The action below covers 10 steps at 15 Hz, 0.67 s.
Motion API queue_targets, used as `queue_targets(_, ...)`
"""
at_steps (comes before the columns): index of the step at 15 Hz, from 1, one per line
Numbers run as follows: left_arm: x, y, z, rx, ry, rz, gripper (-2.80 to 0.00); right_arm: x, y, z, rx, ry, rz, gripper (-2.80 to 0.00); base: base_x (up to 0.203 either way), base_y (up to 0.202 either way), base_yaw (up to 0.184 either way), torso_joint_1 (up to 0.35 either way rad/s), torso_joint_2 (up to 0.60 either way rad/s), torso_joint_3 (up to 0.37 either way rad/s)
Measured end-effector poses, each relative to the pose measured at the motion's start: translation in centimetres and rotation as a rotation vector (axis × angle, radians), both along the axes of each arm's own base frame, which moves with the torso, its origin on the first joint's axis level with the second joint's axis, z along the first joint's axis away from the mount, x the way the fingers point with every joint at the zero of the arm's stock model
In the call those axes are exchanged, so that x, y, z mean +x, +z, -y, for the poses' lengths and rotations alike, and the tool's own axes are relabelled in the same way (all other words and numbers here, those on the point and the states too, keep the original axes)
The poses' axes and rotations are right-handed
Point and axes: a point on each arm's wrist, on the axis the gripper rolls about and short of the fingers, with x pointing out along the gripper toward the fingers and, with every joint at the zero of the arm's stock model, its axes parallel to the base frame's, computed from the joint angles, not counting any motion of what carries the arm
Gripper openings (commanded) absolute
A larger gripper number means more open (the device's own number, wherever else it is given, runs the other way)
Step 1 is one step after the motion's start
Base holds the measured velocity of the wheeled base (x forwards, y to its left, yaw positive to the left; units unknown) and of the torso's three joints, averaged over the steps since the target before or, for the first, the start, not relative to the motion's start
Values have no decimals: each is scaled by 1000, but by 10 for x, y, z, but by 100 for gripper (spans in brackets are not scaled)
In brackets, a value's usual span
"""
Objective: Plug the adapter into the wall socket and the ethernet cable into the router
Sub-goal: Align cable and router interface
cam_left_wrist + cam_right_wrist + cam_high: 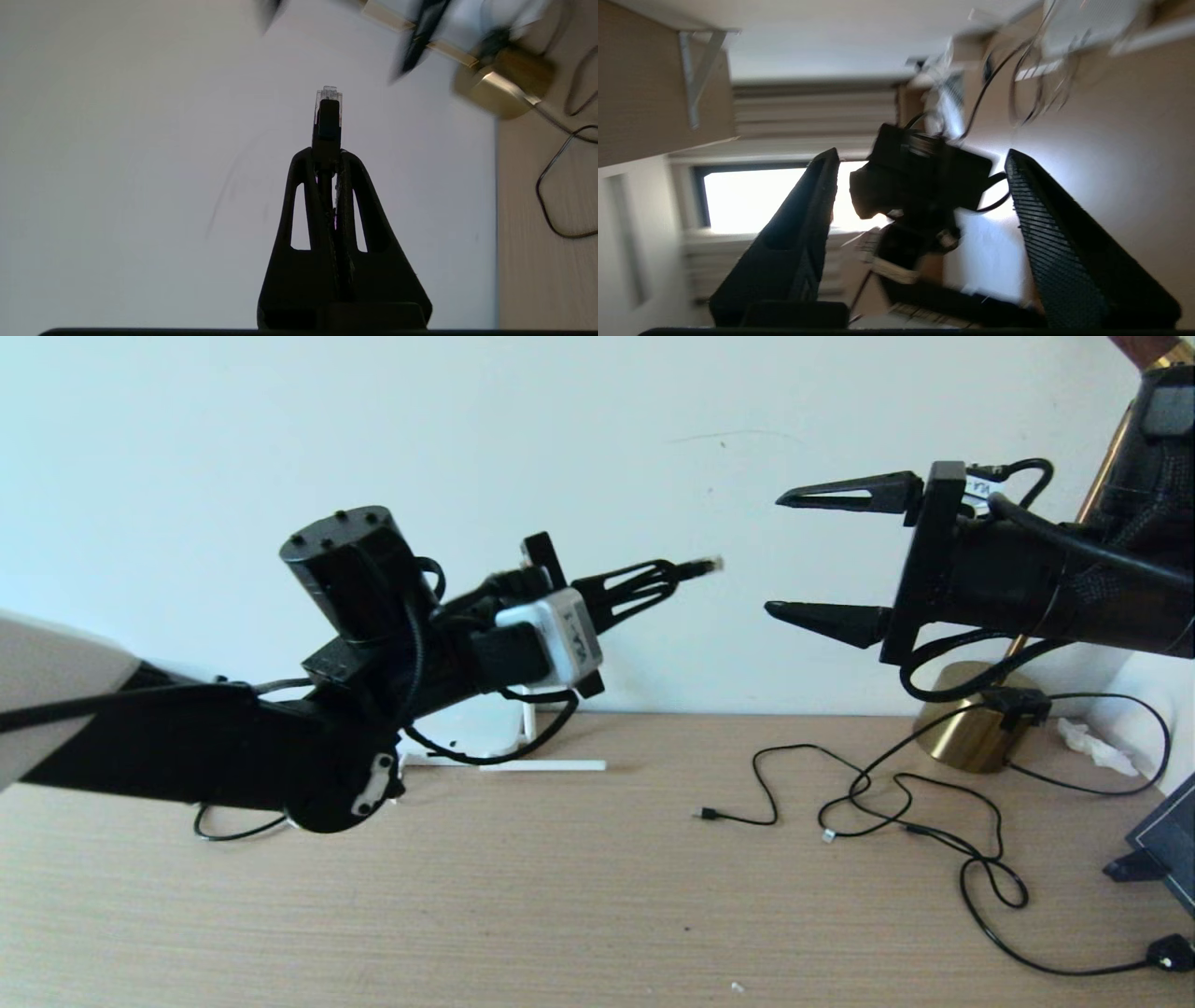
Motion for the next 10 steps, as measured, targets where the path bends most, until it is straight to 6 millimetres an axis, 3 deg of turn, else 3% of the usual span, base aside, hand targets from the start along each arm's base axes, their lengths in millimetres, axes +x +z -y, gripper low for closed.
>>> queue_targets(3,2,1,-25,-195,97,-215,-280,-10,-6,7,-207,-206,178,0,0,0,0,0,0,0)
queue_targets(5,1,-2,-42,-372,210,-426,-280,-22,-12,11,-449,-396,317,0,0,0,0,0,0,0)
queue_targets(6,1,-7,-52,-445,258,-524,-280,-32,-14,12,-563,-467,377,-280,0,0,0,0,0,0)
queue_targets(10,-9,-24,-83,-654,361,-784,-280,-95,-23,30,-862,-544,581,-280,0,0,0,0,0,0)
